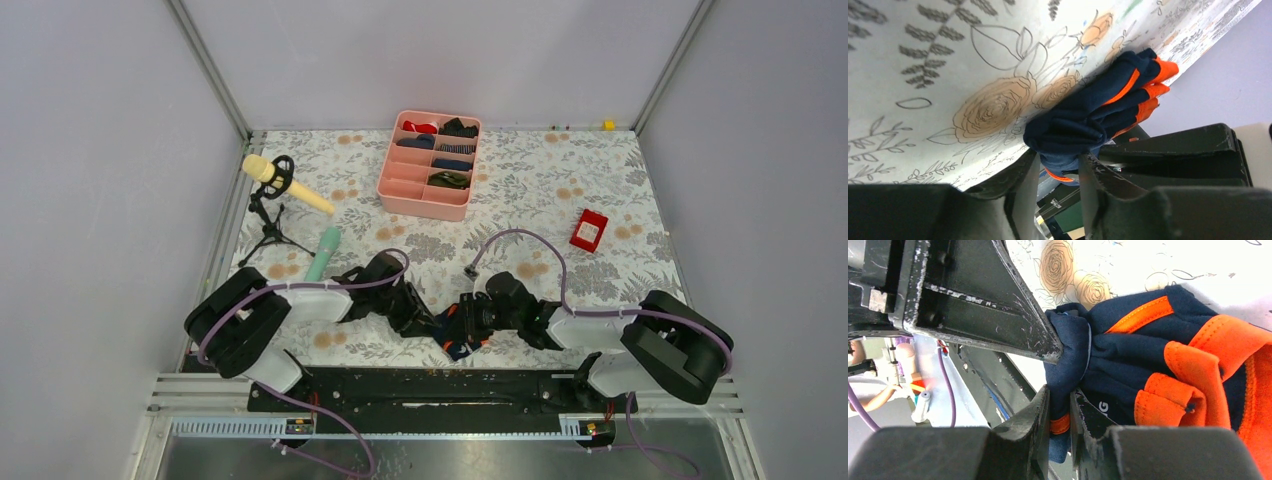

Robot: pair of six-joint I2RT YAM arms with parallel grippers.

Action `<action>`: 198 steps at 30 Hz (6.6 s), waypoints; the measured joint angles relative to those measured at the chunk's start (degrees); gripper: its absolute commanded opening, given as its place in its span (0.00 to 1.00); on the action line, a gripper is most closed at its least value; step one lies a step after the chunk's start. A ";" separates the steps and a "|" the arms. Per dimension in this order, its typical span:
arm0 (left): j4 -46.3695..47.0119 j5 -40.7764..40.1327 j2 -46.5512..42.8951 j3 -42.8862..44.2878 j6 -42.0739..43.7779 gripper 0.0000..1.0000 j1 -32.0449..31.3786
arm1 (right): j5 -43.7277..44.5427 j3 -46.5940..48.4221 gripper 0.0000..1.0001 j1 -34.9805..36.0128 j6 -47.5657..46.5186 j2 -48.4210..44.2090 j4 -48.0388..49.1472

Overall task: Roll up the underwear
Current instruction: Roll the underwear to the center of the board.

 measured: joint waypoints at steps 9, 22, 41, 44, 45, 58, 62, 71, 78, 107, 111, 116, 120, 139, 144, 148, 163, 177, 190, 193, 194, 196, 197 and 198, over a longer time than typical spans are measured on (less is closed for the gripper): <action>-1.44 1.22 3.89 3.41 0.94 0.00 -0.17 | 2.62 1.46 0.37 -0.22 -2.93 -3.48 -7.45; -3.52 1.40 5.73 6.38 2.27 0.00 -1.14 | 10.60 8.41 0.59 -0.15 -9.18 -20.57 -33.68; -6.05 1.49 5.73 7.74 4.24 0.00 -1.20 | 22.60 4.28 0.53 -0.15 0.63 -23.71 -46.71; -6.34 1.62 5.73 7.93 5.03 0.00 -1.22 | 22.43 4.28 0.34 -0.15 -0.55 -20.79 -45.75; -6.78 1.77 5.75 8.20 5.40 0.00 -1.22 | 22.49 4.31 0.30 -0.15 -1.01 -20.11 -45.51; -15.56 7.10 10.14 15.30 16.33 0.00 -1.55 | 21.29 11.67 0.10 -4.61 -14.21 -10.82 -44.81; -18.25 7.45 11.10 17.31 18.36 0.00 -2.43 | 19.30 14.80 0.10 -6.86 -18.43 -6.84 -44.24; -20.92 8.17 14.75 20.55 17.73 0.00 -2.95 | 16.06 16.83 0.48 -8.17 -20.61 -4.55 -44.48; -21.22 8.09 15.06 20.55 14.80 0.00 -2.95 | 15.82 16.90 0.50 -8.13 -17.35 -19.12 -47.71; -21.57 7.85 15.17 20.55 12.39 0.00 -2.95 | 35.69 18.27 0.14 18.29 0.26 -7.04 -45.86; -21.62 7.63 15.17 20.55 12.37 0.00 -2.95 | 38.45 18.80 0.13 18.34 1.07 -4.57 -45.97; -21.57 7.34 15.08 20.55 12.31 0.23 -2.95 | 40.46 18.82 0.12 18.32 1.05 -3.28 -45.79; -22.99 5.95 12.39 20.02 12.63 0.41 -3.08 | 41.09 17.94 0.12 17.88 0.50 -2.75 -44.00; -8.61 5.03 1.55 6.75 8.50 0.77 -3.37 | 29.20 5.90 0.12 10.27 -3.78 -8.31 -24.22; -2.91 3.82 1.88 5.62 7.50 0.71 -3.34 | 23.23 5.03 0.11 7.15 -5.27 -7.61 -21.00; -1.92 2.08 1.49 4.61 7.04 0.67 -3.34 | 18.43 4.96 0.11 4.42 -6.47 -6.12 -19.08; 5.20 0.81 1.73 -0.09 1.97 0.76 -2.80 | 11.45 5.14 0.11 0.92 -9.16 -3.56 -16.24; 3.02 -1.46 -1.36 -1.55 2.03 0.58 -2.05 | 10.29 5.27 0.10 0.15 -9.79 -3.26 -16.13; 4.28 0.76 5.18 1.51 3.52 0.11 -1.11 | 9.38 5.62 0.16 -0.15 -10.45 -2.60 -16.11; 3.63 0.76 5.09 1.73 3.48 0.11 -1.11 | 9.40 6.01 0.34 -0.15 -10.47 -2.97 -17.22; 3.15 0.74 5.05 1.92 3.52 0.11 -1.11 | 9.42 6.34 0.40 -0.15 -10.49 -3.30 -17.99; 1.01 0.48 4.96 2.99 3.76 0.11 -1.16 | 9.64 7.58 0.47 -0.15 -10.73 -4.85 -21.18; -0.37 0.26 4.94 3.69 4.02 0.11 -1.20 | 9.97 8.33 0.49 -0.15 -11.02 -6.38 -23.50; -2.05 -0.04 4.94 4.57 4.48 0.11 -1.25 | 10.69 8.94 0.49 -0.15 -11.23 -8.44 -25.83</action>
